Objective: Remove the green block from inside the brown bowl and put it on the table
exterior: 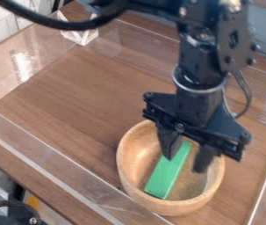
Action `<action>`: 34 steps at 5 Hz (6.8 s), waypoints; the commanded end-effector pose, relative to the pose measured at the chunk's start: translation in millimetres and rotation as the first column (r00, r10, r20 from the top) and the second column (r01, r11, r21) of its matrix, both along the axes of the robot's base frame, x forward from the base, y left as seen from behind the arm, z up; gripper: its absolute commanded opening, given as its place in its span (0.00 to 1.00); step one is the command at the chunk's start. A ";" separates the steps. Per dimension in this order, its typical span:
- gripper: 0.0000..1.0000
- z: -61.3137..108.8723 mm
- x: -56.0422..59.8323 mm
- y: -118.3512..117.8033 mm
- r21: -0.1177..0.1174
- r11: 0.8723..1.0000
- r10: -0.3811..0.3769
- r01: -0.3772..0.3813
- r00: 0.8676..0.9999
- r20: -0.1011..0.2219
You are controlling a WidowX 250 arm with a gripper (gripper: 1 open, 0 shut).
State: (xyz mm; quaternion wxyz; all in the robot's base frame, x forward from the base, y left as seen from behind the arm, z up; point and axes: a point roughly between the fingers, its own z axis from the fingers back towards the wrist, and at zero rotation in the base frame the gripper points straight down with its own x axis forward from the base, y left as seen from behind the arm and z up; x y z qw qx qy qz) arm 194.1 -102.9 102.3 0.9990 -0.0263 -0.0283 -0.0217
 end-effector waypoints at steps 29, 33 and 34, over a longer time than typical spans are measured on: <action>0.00 17.1 14.5 118.4 -0.002 0.949 0.313 -0.314 0.945 0.091; 0.00 0.0 28.3 136.2 0.004 0.982 0.188 -0.190 0.972 0.138; 0.00 -7.8 38.1 128.5 0.009 0.987 0.155 -0.158 0.977 0.143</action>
